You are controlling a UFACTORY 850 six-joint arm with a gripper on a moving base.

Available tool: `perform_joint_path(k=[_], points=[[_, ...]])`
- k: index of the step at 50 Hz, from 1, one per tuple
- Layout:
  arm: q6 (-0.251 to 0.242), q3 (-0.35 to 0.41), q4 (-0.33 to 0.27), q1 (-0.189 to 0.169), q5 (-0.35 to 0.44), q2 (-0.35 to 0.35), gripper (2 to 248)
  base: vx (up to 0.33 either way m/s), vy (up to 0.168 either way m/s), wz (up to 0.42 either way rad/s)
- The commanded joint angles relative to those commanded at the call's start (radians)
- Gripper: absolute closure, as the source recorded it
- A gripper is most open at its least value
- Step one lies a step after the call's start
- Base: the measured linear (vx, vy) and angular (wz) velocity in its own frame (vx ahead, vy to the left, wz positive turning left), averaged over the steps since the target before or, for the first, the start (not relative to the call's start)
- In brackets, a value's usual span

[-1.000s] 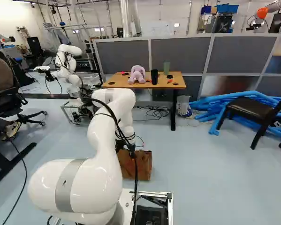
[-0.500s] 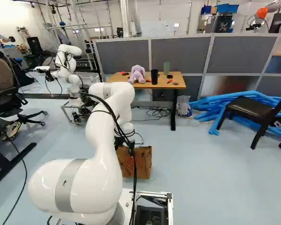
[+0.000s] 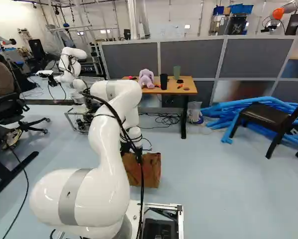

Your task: Pick up the bag on the ground and place it on the table

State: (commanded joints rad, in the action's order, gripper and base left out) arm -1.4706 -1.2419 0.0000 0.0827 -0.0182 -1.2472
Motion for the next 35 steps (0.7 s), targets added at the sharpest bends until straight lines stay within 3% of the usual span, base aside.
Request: perform_joint_path(k=[35], points=[[0.0,0.108,0.0,0.0,0.0,0.137,229,0.0,0.0,0.0]])
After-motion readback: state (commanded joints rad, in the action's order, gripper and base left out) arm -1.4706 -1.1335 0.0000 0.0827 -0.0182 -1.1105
